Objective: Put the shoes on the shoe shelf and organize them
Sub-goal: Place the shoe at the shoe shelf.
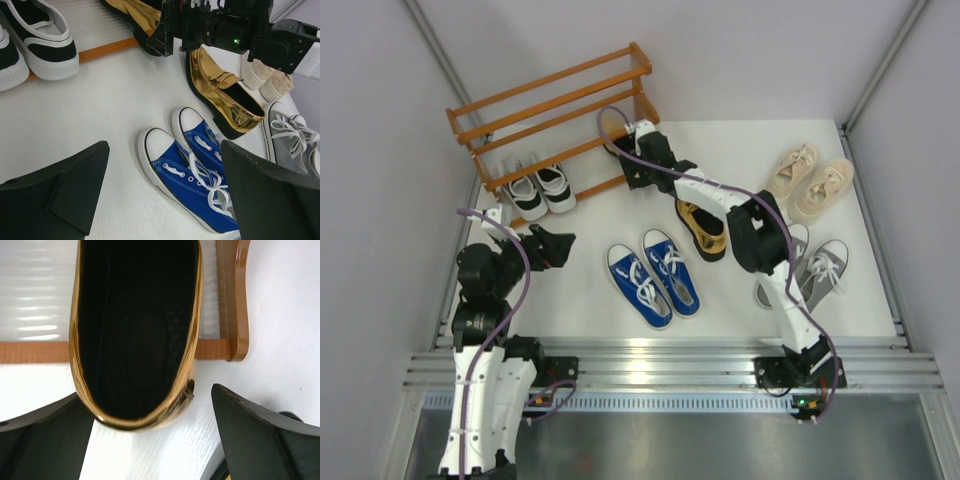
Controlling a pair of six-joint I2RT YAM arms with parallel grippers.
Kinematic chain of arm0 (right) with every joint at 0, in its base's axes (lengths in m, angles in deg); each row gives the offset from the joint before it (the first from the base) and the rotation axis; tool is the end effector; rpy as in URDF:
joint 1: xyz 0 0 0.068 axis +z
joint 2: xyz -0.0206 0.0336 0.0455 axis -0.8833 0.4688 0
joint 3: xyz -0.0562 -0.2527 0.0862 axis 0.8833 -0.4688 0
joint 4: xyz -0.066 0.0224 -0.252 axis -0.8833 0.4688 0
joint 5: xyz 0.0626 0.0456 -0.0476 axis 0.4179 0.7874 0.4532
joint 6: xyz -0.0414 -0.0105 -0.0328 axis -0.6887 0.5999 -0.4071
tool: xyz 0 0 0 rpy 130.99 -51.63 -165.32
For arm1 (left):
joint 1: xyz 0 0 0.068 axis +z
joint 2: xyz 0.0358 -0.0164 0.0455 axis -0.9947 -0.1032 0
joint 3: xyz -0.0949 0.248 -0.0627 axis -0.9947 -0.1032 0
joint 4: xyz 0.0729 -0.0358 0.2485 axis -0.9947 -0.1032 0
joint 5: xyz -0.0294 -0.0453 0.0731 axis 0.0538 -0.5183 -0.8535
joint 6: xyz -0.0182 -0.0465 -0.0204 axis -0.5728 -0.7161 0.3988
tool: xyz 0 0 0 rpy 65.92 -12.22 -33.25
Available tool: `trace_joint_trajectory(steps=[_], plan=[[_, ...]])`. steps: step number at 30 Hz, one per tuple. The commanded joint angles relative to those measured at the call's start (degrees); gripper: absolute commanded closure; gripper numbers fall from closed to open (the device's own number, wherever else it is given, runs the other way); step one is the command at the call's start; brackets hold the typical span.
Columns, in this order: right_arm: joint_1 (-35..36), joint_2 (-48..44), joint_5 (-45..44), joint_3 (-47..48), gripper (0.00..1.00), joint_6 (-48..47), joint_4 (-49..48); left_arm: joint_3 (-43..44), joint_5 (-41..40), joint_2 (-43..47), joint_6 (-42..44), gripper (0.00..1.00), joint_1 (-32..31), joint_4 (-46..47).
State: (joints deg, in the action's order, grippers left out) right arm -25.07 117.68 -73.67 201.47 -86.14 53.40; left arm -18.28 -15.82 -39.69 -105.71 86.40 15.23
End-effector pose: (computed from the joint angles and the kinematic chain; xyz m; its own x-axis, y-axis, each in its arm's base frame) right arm 0.4461 0.3275 0.1974 -0.4528 -0.2821 -0.8458 -0.4429 0.8945 -0.0612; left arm 0.1210 -0.0097 0.3033 -0.3272 -0.3818 -0.8644 0.2550 0.8451 -0.4698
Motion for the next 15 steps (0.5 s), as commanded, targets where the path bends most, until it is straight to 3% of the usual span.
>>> trace_joint_trajectory(steps=[1, 9, 15], plan=[[-0.2, -7.3, 0.1, -2.2, 0.05, -1.5, -2.5, -0.4, 0.8, 1.1, 1.0, 0.02, 0.1, 3.4], [-0.6, -23.6, 7.9, -16.6, 0.01, -10.9, -4.0, -0.5, 1.2, 2.0, 0.9, 0.02, 0.1, 3.8], [-2.0, -37.0, 26.2, -27.2, 0.01, -21.4, 3.1, -0.6, 1.5, 3.0, 0.8, 0.02, 0.1, 4.0]])
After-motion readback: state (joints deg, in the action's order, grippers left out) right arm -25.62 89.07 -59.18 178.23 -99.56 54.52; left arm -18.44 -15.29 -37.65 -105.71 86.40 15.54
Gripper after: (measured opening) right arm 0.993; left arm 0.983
